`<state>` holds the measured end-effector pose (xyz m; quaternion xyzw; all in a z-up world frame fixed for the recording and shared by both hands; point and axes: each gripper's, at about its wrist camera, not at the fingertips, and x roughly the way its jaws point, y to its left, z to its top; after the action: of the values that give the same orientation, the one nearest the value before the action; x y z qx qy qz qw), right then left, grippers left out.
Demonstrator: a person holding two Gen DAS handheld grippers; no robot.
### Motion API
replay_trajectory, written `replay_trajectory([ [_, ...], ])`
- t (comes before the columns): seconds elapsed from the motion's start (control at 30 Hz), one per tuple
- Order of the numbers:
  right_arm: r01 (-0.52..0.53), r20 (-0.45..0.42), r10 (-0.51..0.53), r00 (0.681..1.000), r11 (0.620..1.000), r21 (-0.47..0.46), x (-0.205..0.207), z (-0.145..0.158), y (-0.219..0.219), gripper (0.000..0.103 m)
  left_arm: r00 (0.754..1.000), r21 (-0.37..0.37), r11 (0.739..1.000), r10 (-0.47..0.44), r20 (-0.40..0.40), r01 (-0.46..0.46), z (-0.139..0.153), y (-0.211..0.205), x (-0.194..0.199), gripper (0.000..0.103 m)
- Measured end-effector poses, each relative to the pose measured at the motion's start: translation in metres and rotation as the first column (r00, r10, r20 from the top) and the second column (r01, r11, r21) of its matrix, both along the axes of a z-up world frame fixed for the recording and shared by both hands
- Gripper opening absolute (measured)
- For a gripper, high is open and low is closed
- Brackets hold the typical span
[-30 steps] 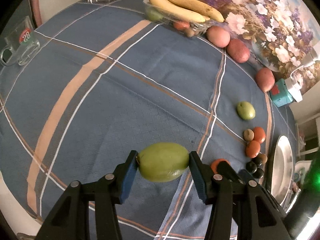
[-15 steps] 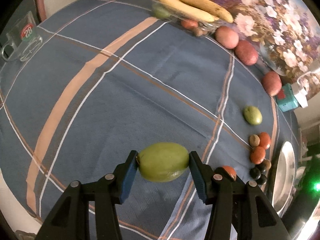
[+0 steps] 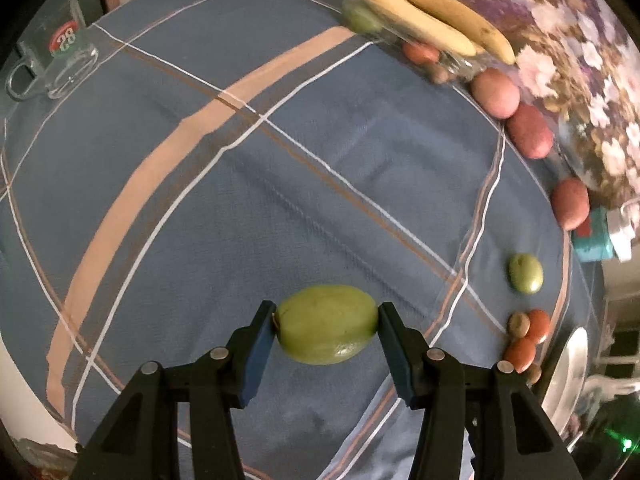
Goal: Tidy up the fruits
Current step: 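Lift the green pear with the left gripper while the right gripper grasps the red tomato, then carry pear and tomato over the steel plate and open both grippers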
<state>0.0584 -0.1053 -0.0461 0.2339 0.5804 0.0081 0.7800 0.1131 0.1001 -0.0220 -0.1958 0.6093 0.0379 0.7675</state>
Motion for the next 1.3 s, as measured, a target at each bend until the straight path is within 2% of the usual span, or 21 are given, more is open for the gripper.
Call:
replay_trajectory([
  [0.27, 0.06, 0.038, -0.06, 0.997, 0.998, 0.011, 0.004, 0.02, -0.023, 0.037, 1.0, -0.052, 0.998, 0.027, 0.004, -0.027, 0.004, -0.015, 0.02, 0.055],
  [0.4, 0.087, 0.078, -0.084, 0.993, 0.995, -0.041, 0.007, 0.038, -0.036, 0.037, 0.999, -0.072, 0.997, 0.032, 0.012, -0.031, 0.008, -0.027, 0.029, 0.055],
  [0.53, 0.111, 0.117, -0.106, 0.988, 0.993, -0.04, 0.009, 0.05, -0.051, 0.037, 0.999, -0.046, 0.999, -0.02, 0.028, 0.021, 0.014, -0.049, 0.035, 0.055],
  [0.63, 0.133, 0.133, -0.123, 0.983, 0.988, -0.072, 0.01, 0.057, -0.064, 0.037, 0.998, -0.035, 0.997, -0.064, 0.029, 0.065, 0.016, -0.071, 0.039, 0.055],
  [0.83, 0.224, 0.151, -0.207, 0.967, 0.968, -0.111, -0.004, 0.068, -0.114, 0.037, 0.983, -0.041, 0.983, -0.179, 0.038, 0.181, 0.022, -0.129, 0.037, 0.055],
  [0.93, 0.307, 0.156, -0.285, 0.946, 0.941, -0.139, -0.018, 0.072, -0.148, 0.037, 0.965, -0.026, 0.966, -0.257, 0.045, 0.258, 0.027, -0.163, 0.033, 0.055],
  [1.07, 0.424, 0.149, -0.401, 0.904, 0.885, -0.193, -0.041, 0.074, -0.193, 0.037, 0.922, -0.009, 0.924, -0.381, 0.068, 0.382, 0.032, -0.213, 0.023, 0.055],
  [1.17, 0.483, 0.151, -0.46, 0.875, 0.843, -0.237, -0.058, 0.076, -0.218, 0.037, 0.877, 0.019, 0.882, -0.471, 0.093, 0.472, 0.037, -0.25, 0.011, 0.055],
  [1.27, 0.531, 0.15, -0.509, 0.848, 0.806, -0.262, -0.071, 0.075, -0.237, 0.037, 0.816, 0.036, 0.823, -0.567, 0.116, 0.567, 0.039, -0.288, -0.001, 0.055],
  [1.3, 0.543, 0.148, -0.523, 0.84, 0.797, -0.264, -0.074, 0.075, -0.242, 0.037, 0.803, 0.037, 0.811, -0.584, 0.119, 0.584, 0.039, -0.295, -0.005, 0.055],
])
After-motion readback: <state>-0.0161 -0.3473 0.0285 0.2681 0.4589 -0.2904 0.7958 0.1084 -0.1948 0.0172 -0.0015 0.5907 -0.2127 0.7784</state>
